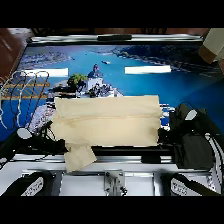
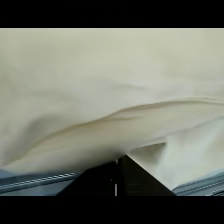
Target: Fold the shirts.
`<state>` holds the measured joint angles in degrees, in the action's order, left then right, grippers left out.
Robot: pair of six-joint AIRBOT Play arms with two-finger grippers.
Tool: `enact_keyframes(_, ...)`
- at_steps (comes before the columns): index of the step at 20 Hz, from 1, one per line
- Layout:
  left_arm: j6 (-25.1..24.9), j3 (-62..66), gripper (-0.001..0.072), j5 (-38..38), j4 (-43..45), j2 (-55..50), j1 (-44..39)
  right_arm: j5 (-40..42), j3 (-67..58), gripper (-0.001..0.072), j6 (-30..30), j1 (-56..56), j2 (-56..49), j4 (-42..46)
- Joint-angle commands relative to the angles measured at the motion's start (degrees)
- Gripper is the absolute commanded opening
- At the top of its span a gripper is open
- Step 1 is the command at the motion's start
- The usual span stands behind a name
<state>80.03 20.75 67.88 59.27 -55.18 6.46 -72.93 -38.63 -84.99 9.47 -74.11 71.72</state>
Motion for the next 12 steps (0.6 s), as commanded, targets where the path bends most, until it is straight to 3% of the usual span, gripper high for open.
enact_keyframes(1, -1.62, 1.22, 0.0041, 2.32, -0.57, 0.31, 0.00, 2.91, -0.63, 0.0070, -0.90, -2.80, 0.35, 0.94)
enact_keyframes(4, -3.87, 7.91, 0.0041, 4.57, 1.25, 0.31, 0.02, 2.93, -4.63, 0.0069, 0.90, -2.75, 4.46, 1.09)
enact_keyframes(7, -2.58, 17.79, 0.0040, 6.27, 2.89, 0.04, 0.42, 4.63, -10.08, 0.0068, 1.99, -2.80, 8.96, 0.87)
enact_keyframes(12, -2.38, 32.57, 0.0040, 3.72, 2.73, -11.85, 0.42, 18.51, -17.33, 0.0064, 3.89, -2.80, 6.14, -0.83)
